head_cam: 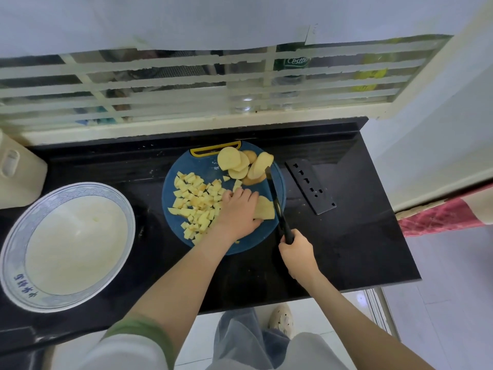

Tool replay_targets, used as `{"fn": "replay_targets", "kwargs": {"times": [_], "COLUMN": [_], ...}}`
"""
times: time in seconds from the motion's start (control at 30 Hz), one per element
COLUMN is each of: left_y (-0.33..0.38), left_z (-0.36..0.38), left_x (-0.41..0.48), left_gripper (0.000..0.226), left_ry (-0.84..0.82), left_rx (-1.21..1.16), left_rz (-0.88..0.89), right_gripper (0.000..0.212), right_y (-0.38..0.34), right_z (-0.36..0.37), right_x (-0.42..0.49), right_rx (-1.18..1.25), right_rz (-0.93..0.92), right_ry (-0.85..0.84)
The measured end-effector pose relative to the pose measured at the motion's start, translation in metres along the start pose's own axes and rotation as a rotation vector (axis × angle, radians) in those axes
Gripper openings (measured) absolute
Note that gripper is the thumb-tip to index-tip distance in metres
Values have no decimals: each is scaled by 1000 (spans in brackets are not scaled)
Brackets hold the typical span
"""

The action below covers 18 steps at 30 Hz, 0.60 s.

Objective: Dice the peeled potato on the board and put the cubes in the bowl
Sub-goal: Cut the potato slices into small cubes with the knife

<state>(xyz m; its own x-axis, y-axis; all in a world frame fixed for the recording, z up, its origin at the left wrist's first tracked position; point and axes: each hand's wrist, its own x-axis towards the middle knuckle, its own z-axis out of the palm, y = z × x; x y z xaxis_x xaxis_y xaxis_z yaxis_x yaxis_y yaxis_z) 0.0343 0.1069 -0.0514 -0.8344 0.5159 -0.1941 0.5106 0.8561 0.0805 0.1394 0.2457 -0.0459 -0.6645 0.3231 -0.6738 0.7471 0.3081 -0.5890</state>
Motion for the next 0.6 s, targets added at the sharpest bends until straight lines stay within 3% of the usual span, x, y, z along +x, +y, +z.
{"fn": "replay_targets", "kwargs": {"times": [0.37, 0.6], "left_y": [10, 16], "left_z": [-3, -4], "left_x": [-8, -21], "left_gripper": [73, 71], "left_ry": [-25, -38], "left_rx": [82, 100], "left_rz": [1, -65], "right_gripper": [8, 12], "right_y": [2, 0], "right_z": [-1, -8], "right_x": [-4, -12], "right_rx": [36, -13], "right_rz": [-47, -87], "right_ry": [66, 12]}}
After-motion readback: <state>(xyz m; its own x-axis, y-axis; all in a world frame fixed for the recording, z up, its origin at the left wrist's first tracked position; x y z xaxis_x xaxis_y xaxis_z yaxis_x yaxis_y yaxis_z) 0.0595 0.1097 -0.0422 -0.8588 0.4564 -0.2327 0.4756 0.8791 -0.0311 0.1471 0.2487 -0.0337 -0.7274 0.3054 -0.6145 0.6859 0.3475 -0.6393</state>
